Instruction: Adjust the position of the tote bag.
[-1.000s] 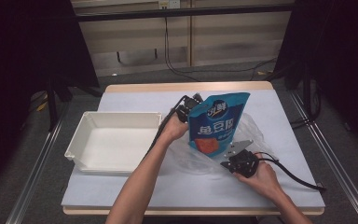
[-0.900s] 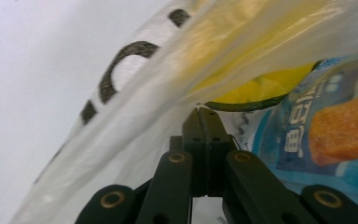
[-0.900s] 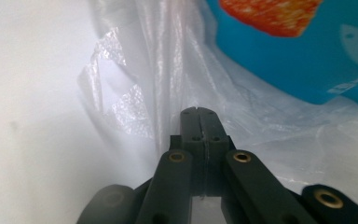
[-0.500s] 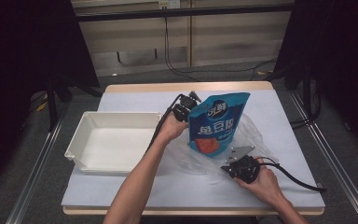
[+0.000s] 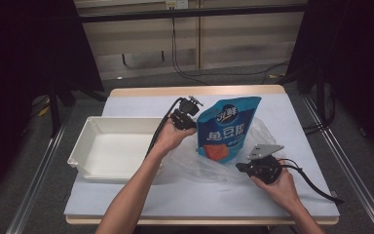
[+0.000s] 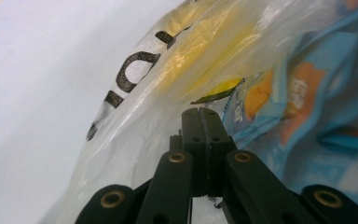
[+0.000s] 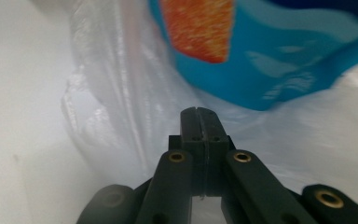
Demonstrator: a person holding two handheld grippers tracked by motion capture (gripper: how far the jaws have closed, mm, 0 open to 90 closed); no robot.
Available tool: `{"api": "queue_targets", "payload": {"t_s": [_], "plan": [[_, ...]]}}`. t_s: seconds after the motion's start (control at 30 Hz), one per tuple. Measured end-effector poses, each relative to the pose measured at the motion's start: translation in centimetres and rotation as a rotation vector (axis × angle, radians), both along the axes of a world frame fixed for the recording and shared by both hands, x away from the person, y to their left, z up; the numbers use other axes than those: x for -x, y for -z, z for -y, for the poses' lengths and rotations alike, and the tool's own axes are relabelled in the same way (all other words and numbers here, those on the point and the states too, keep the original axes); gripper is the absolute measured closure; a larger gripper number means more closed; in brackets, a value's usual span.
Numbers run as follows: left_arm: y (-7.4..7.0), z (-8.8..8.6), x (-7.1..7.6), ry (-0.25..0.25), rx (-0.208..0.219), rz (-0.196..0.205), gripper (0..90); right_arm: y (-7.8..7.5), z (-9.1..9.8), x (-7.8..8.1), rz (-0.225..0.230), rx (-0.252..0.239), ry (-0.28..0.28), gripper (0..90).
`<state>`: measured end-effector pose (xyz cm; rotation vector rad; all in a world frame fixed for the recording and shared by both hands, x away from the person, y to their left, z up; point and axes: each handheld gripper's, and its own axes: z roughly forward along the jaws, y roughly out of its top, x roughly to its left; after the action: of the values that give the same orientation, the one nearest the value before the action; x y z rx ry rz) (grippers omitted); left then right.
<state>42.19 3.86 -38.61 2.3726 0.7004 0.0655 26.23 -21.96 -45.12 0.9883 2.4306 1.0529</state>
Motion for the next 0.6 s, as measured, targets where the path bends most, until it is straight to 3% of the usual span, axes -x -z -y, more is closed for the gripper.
{"api": "queue_targets", "payload": {"t_s": [0.07, 0.13, 0.17, 0.2, 0.27, 0.3, 0.37, 0.5, 0.6], "plan": [[-0.4, -0.6, 0.5, 0.002, 0.013, 0.027, 90.0, -0.4, 0.6, 0.1, 0.018, -0.022, 0.018, 90.0], [-0.7, -1.3, 1.0, -0.013, 0.052, 0.029, 90.0, -0.8, 1.2, 0.2, 0.036, -0.042, 0.037, 90.0], [-0.8, -1.5, 1.3, -0.051, 0.075, 0.030, 90.0, -0.9, 1.4, 0.2, 0.044, -0.052, 0.039, 90.0], [-1.1, -1.9, 1.5, -0.039, 0.068, 0.035, 90.0, -1.0, 1.6, 0.3, 0.048, -0.062, 0.038, 90.0], [-1.4, -2.5, 1.9, -0.033, 0.124, 0.033, 90.0, -1.2, 2.0, 0.4, 0.057, -0.072, 0.052, 83.3], [-1.5, -2.9, 2.1, -0.019, 0.132, 0.045, 90.0, -1.2, 2.2, 0.5, 0.061, -0.077, 0.064, 77.9], [-1.6, -3.3, 2.7, -0.024, 0.149, 0.065, 86.8, -1.3, 2.4, 1.0, 0.071, -0.087, 0.069, 75.5], [-2.0, -3.8, 3.9, -0.028, 0.135, 0.111, 77.3, -1.2, 2.7, 2.1, 0.089, -0.101, 0.090, 65.4], [-2.5, -4.4, 4.9, -0.013, 0.170, 0.143, 70.8, -1.5, 3.1, 3.1, 0.119, -0.114, 0.124, 60.4]]}}
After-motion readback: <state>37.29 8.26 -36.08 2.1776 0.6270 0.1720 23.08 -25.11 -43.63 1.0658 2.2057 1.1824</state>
